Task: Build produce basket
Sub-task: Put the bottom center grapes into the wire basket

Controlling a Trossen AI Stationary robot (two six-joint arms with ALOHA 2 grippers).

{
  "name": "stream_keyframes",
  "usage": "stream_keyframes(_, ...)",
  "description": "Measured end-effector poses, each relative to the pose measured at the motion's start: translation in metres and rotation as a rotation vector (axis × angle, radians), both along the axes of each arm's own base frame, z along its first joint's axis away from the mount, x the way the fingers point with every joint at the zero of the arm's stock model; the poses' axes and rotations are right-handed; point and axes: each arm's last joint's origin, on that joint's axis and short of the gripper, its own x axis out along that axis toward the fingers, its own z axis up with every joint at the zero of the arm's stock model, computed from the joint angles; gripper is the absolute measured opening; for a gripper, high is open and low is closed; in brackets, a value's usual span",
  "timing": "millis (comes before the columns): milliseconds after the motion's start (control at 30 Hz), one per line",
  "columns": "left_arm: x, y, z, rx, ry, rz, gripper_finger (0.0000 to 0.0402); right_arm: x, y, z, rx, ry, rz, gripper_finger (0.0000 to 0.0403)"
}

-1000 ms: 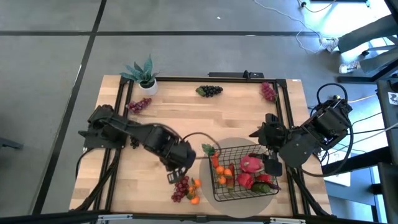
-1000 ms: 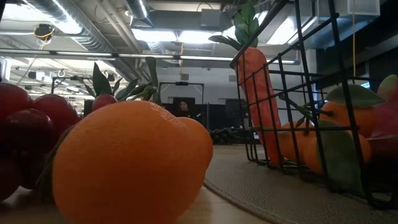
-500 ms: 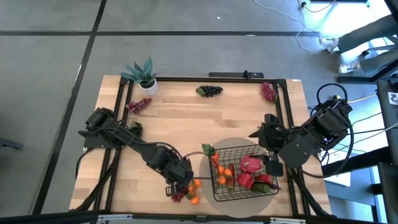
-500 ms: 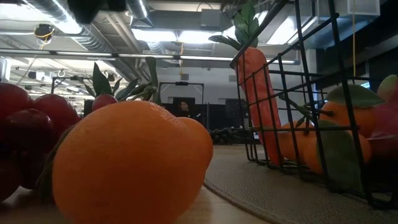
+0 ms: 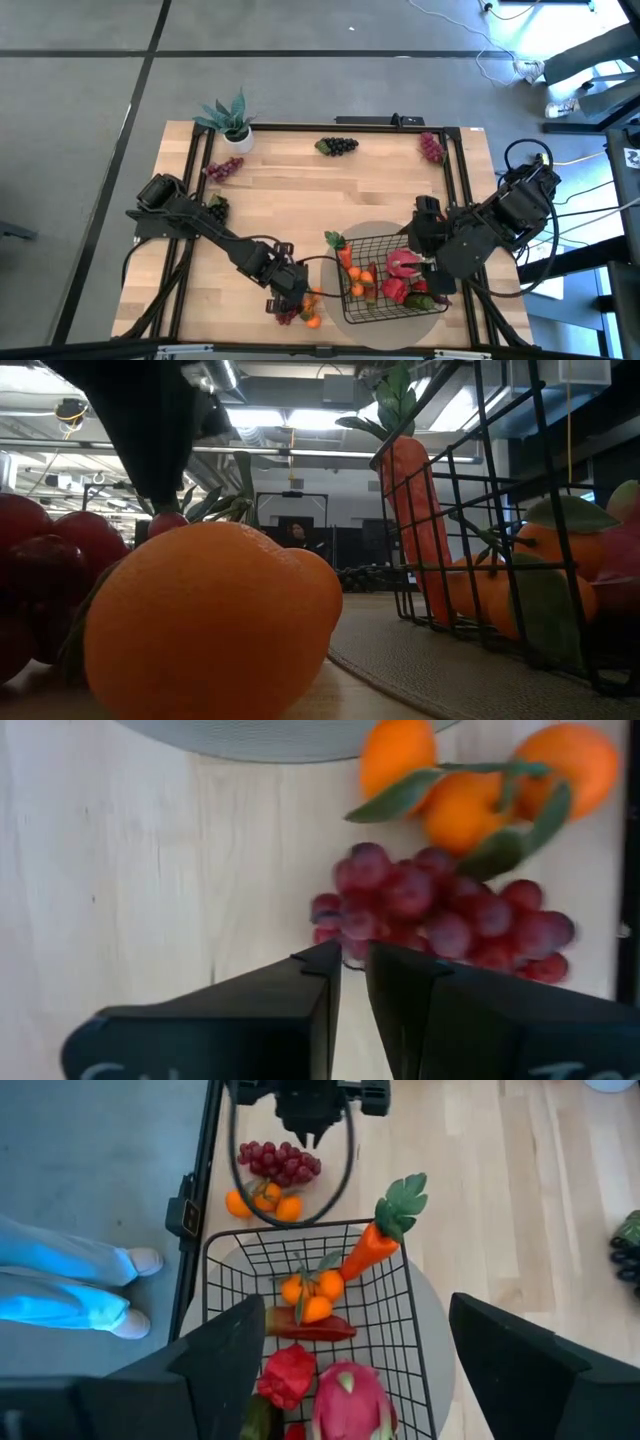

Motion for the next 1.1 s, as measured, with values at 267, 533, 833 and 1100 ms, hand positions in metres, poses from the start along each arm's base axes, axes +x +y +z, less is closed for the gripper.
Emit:
stream_keyframes(267,0.008,0.015,-0.008,0.020,-0.022,-0.018,0.0040,0.001,0.001,-0.001,0.012,0.005,-0.019,0.0299)
stream_keyframes(533,0.010,0.016,-0.013,-0.010,0.010,-0.071,0.0031,0.001,0.001,-0.001,0.016,0.005,-0.025,0.0299)
stream_keyframes(833,0.014,0.015,-0.021,0.004,0.011,-0.084,0.0032,0.001,0.001,-0.001,0.015,0.005,-0.023,0.0299)
stream_keyframes(1100,0.014,0.016,-0.021,0.007,0.014,-0.083,0.0033,0.001,0.001,-0.001,0.013,0.005,-0.021,0.0299)
